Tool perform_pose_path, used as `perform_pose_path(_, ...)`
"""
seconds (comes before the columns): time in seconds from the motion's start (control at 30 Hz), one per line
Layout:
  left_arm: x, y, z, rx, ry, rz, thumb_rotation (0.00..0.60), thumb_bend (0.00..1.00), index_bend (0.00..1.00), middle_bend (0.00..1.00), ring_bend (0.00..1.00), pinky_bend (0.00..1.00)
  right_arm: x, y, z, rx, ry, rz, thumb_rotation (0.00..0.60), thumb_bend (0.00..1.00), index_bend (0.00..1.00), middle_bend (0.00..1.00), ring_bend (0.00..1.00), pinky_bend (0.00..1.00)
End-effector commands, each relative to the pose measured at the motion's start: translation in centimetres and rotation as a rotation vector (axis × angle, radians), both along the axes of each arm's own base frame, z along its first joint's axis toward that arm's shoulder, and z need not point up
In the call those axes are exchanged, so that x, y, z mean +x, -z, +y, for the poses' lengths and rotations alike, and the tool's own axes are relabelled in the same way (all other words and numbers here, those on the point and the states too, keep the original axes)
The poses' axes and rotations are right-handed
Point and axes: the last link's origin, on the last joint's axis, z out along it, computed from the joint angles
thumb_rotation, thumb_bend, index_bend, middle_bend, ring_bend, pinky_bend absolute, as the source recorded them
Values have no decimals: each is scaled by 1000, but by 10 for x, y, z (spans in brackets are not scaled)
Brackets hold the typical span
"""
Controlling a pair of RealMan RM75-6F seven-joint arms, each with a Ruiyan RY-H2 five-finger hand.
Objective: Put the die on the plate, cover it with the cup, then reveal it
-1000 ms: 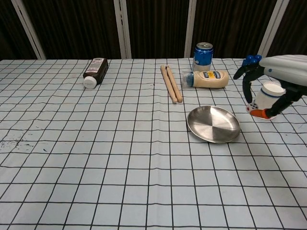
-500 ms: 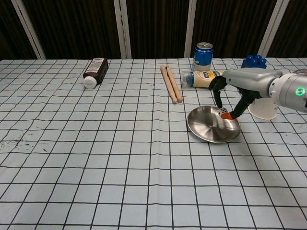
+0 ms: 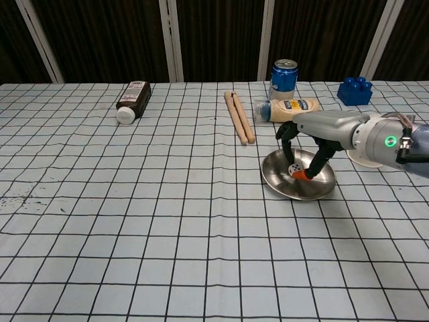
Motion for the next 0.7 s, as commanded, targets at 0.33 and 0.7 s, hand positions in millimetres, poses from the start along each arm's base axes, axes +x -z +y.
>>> perform_pose_path(0.33,-1,-1,1,5,-6,1,600,707,121,0,0,0,-2,8,-8,3,10,10,600,350,585,183,176,0)
perform_pose_path(0.7,-1,-2,2,11,-9,1,600,706,130,0,0,0,-12,7,-13,1,25,36,600,350,585,183,176,0)
